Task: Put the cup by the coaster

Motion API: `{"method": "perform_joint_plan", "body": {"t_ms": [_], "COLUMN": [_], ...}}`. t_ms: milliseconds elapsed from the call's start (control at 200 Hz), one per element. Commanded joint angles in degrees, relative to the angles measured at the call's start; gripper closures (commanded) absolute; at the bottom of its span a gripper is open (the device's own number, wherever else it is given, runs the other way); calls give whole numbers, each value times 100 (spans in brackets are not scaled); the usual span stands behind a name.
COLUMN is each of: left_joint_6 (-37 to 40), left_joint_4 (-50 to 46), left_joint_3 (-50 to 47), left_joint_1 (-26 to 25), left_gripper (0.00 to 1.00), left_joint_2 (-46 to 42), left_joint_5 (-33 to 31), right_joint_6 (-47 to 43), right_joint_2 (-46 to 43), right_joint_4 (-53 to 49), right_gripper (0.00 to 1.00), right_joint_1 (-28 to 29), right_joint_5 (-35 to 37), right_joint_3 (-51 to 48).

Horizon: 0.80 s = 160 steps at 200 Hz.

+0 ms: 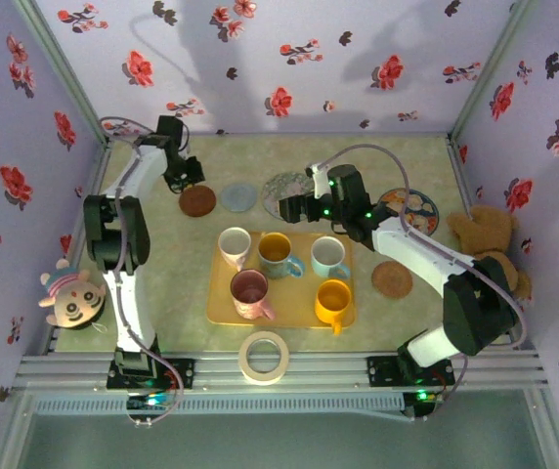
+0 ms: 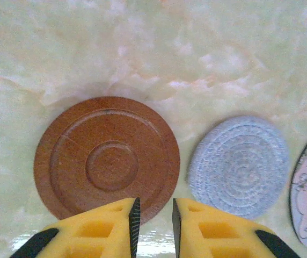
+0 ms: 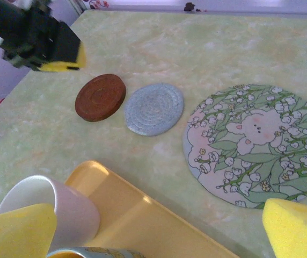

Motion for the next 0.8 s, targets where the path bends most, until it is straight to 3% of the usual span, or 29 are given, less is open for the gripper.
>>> {"method": "perform_joint_plan", "body": {"t_ms": [0,285,355,450,605,795], "left_joint_6": [53,366,336,481,541,149], "left_joint_4": [-196,-62,138,187,-2,28], "left_joint_3": [62,-258,-407,-219,305,204], "left_joint_1": [-38,-13,9,14,23,32], "left_gripper": [75,75,82,100,100,100], "left_joint_2": [-499,-807,-636,-234,347,724], "left_joint_5": [-187,-202,-36,136,129,-45], "right_joint_6": [-86,-191,-162,-126,-88,78], "right_joint_2": [-259,-314,-315,-314,-358,-451], "right_joint_4": [-248,-550,-592,-654,-703,-529], "right_gripper": [0,0,1,1,0,0], "right_joint_1": [25,-24,-24,-24,-32,-25], "right_joint_5": [215,291,307,335,417,717], "right_joint_3": [230,385,388,405,386,264]}}
